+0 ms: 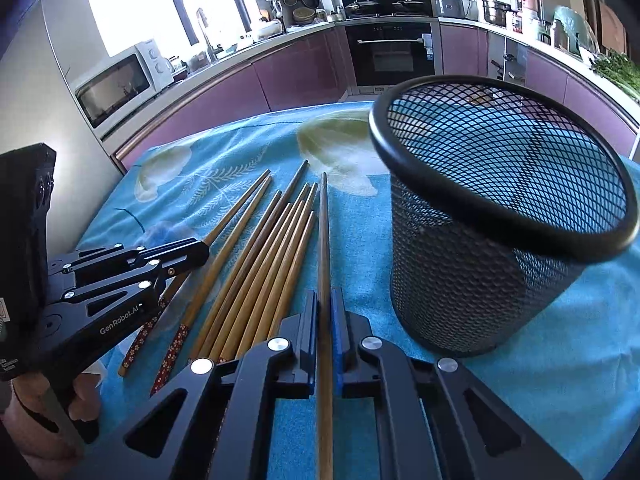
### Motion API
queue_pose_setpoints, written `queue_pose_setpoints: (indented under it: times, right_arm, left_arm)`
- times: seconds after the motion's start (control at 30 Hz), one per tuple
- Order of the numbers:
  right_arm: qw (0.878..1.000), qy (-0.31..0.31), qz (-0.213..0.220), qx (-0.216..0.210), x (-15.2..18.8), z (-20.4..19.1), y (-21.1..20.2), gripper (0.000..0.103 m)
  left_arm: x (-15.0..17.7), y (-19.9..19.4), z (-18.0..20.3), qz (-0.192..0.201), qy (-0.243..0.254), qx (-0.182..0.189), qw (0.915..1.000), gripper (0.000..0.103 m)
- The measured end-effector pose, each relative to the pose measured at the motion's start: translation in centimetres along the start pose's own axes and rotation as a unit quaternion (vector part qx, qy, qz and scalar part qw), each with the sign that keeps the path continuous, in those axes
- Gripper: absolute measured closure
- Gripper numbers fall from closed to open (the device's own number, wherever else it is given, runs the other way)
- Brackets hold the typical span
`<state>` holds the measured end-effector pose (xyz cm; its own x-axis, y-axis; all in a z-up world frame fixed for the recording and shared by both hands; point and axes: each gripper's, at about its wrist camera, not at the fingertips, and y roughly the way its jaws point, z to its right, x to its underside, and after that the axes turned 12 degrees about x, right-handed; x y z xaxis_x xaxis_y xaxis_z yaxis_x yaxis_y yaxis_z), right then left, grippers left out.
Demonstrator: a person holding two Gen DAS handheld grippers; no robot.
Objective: Organize utensils
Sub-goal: 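Close the left gripper on one chopstick while the right gripper grasps another, then lift the chopsticks upright and carry both over the black mesh cup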
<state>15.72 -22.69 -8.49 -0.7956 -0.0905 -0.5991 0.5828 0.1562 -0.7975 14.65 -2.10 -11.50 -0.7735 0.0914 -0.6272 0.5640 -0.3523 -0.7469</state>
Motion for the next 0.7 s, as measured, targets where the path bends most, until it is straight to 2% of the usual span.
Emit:
queue_pose_setpoints:
  times: [0.2,0.37,0.7]
  right_arm:
    - [0.999,0.005,0.022,-0.031,-0.1,0.6,-2.2,0.097]
    - [0.996,0.006,0.062,-0.057,-0.4,1.1,-5.4,0.097]
    - [0.988,0.02,0.126,-0.083,-0.9,2.9,-10.3,0.097]
  left_arm:
    - [0.2,-2.5,0.4,0.019,0.0,0.021,0.9996,0.095]
    - [-0.1,-5.6,0.8,0.042,0.005,0.054,0.9976,0.095]
    - [-1.1,-13.2,2.6,0.1,0.029,0.134,0.9854,0.095]
